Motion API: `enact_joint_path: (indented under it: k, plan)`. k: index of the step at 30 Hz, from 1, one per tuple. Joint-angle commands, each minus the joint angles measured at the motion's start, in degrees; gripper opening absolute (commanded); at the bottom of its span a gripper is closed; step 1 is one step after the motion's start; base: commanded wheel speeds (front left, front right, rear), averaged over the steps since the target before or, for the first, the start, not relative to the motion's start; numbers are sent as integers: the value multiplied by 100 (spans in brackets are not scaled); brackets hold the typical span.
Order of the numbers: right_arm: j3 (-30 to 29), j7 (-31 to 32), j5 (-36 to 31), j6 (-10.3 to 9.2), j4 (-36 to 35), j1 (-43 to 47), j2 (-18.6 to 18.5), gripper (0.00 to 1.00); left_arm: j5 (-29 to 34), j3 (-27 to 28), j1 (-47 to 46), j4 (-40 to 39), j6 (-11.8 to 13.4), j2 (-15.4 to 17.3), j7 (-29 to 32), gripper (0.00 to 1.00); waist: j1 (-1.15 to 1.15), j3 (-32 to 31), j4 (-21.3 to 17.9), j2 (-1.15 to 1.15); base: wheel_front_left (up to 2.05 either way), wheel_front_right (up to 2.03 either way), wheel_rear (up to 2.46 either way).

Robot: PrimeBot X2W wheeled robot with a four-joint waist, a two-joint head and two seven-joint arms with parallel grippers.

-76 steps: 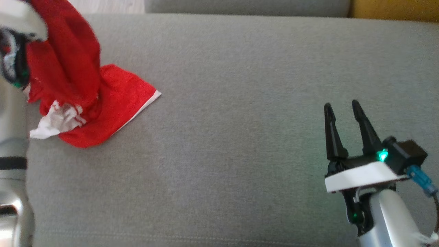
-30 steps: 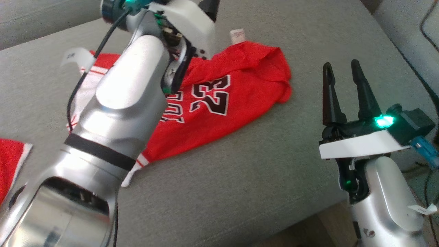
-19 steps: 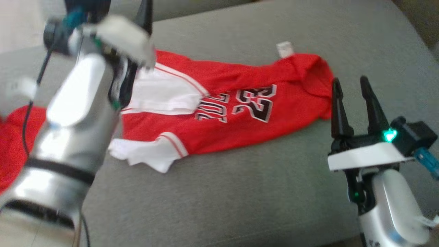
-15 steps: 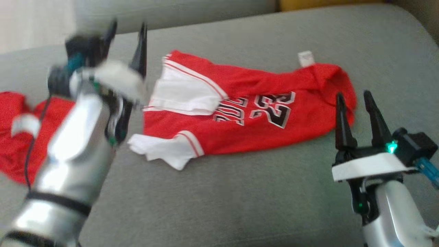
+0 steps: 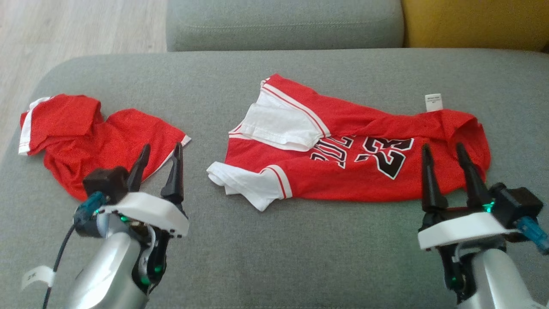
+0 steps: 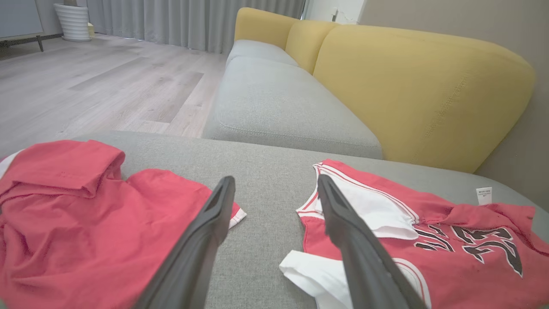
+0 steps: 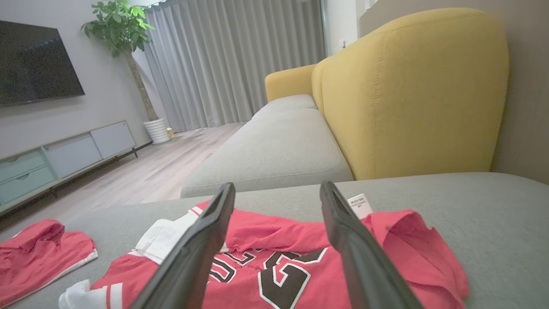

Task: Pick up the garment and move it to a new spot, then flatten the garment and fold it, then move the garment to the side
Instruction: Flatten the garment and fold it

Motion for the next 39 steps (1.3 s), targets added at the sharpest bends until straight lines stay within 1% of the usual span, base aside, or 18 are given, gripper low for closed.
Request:
enact_joint_path:
  k: [1,5,7,9,11,14,18,21,27,36,37,38,39]
  plan:
    - [198,26,-90,24,-228,-220,-8,100,41,318,-386,-292,33,56,-70,100,0,56,39,0,0,0,0]
    - [439,182,-335,24,-298,-456,-10,100,126,356,-409,-459,19,-92,-70,100,0,241,195,0,0,0,0]
    - [642,283,-439,24,-283,-640,-84,100,155,360,-422,-491,8,-200,-70,100,0,357,307,0,0,0,0]
    - [975,396,-548,24,-190,-879,-276,100,147,362,-421,-494,-18,-328,-70,100,0,488,435,0,0,0,0]
    - [1294,555,-532,24,3,-1127,-487,100,35,368,-448,-462,-96,-510,-71,100,0,617,596,0,0,0,0]
    - [1670,810,-479,24,412,-1531,-814,100,43,309,-593,-407,-205,-702,-71,100,0,798,832,0,0,0,0]
    - [2179,1145,-336,24,1041,-2035,-1224,100,94,299,-716,-308,-294,-876,-71,100,0,984,1068,0,0,0,0]
    - [2559,1332,-126,24,1414,-2318,-1495,100,141,317,-753,-238,-354,-967,-71,100,0,1102,1206,0,0,0,0]
    - [3187,1390,208,24,1839,-2749,-1913,100,231,427,-783,-136,-447,-1094,-71,100,0,1289,1383,0,0,0,0]
    - [3739,1434,510,24,2268,-3119,-2171,100,337,545,-819,-62,-552,-1193,-71,100,0,1406,1488,0,0,0,0]
    - [3761,1420,543,24,2311,-3150,-2180,47,348,561,-820,-55,-561,-1199,-71,100,0,1410,1492,0,0,0,0]
    - [3757,1379,573,24,2350,-3182,-2184,0,358,578,-819,-48,-567,-1205,-71,100,0,1411,1492,0,0,0,0]
    - [3739,1331,607,24,2387,-3209,-2176,0,369,594,-816,-39,-572,-1210,-71,100,0,1407,1489,0,0,0,0]
